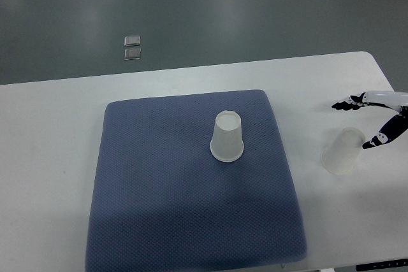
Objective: Stack paper cups
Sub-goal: 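Lower the right hand down beside the standing white paper cup, then close the right hand fingers around the white paper cup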
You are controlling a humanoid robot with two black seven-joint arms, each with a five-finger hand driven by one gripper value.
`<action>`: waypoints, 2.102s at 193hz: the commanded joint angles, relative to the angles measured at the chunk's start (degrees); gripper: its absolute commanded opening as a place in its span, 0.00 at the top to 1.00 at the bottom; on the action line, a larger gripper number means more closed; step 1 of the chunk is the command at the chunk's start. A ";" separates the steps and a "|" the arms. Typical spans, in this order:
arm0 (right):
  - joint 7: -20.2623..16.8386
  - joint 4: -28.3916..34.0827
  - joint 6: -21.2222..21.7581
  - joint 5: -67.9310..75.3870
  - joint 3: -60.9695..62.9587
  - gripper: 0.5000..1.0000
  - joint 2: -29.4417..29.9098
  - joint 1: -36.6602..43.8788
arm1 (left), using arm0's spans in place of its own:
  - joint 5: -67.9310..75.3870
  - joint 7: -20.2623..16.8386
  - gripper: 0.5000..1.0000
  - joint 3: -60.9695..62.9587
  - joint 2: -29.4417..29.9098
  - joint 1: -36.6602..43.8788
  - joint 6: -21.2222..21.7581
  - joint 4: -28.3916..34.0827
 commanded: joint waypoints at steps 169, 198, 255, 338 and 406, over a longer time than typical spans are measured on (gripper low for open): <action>-0.53 -4.29 -11.50 -6.30 -4.81 0.27 5.60 -1.92 | 0.00 -0.05 0.00 0.00 0.00 0.00 0.03 0.00; -0.53 -4.55 -12.99 -6.83 -6.30 0.38 5.78 -2.01 | 0.00 0.04 0.00 0.00 0.00 0.00 0.03 0.00; -0.17 -4.55 -13.17 -7.27 -6.30 0.55 5.86 -2.01 | 0.00 0.04 0.00 0.00 0.00 0.00 -0.06 0.00; 0.35 -4.46 -13.08 -7.62 -5.86 0.75 5.95 -1.04 | 0.00 0.04 0.00 0.00 0.00 0.00 0.03 0.00; 2.64 -3.32 -10.18 -5.78 -4.99 0.74 6.13 4.14 | 0.00 0.04 0.00 0.00 0.00 0.00 0.03 0.00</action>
